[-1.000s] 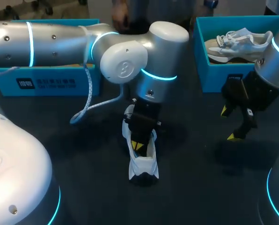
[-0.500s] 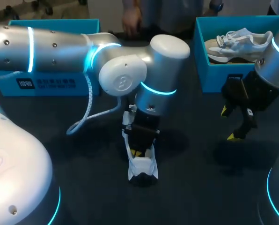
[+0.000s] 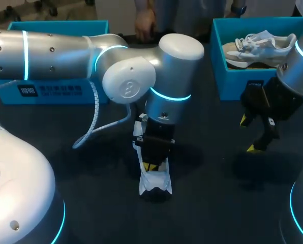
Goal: Take the shoe out of the shoebox, open the shoe tongue, remove and reinsert the insole, then place the shoe into the shoebox
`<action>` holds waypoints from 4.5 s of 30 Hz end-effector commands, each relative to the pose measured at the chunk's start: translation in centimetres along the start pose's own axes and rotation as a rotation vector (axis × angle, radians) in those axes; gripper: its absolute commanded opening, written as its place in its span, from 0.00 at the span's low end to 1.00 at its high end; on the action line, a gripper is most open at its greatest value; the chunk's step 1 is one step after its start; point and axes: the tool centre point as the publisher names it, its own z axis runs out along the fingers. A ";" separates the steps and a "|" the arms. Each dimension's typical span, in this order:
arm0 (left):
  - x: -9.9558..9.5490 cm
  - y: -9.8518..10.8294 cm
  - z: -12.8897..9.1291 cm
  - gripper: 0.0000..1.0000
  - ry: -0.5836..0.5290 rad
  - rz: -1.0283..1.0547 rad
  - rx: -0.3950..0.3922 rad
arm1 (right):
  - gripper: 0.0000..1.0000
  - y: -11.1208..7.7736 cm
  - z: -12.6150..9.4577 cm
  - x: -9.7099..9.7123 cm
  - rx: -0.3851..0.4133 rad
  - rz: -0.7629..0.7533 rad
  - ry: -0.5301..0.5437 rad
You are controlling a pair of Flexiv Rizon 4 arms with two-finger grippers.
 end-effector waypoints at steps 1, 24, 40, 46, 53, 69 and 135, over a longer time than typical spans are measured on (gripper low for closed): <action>0.6 -1.0 -0.2 0.00 -0.018 0.001 -0.016 | 1.00 0.0 0.1 0.0 0.003 0.000 -0.001; 0.6 0.8 0.9 0.00 -0.016 -0.038 -0.086 | 1.00 0.0 0.1 0.0 0.003 0.000 -0.001; 1.3 2.8 -0.9 0.00 0.102 -0.039 -0.096 | 1.00 0.0 0.1 0.0 0.003 0.000 -0.001; 1.0 2.8 0.8 0.00 0.132 -0.038 -0.079 | 1.00 0.0 0.1 0.0 0.003 0.000 -0.001; 1.6 2.7 2.4 0.00 0.091 -0.087 -0.062 | 1.00 0.0 0.1 0.0 0.003 0.000 -0.001; 1.3 2.4 0.8 0.00 -0.133 -0.150 -0.083 | 1.00 0.0 0.1 0.0 0.003 0.000 -0.001; -2.4 0.4 2.5 0.00 -0.121 -0.143 -0.087 | 1.00 0.0 0.1 0.0 0.003 0.000 -0.001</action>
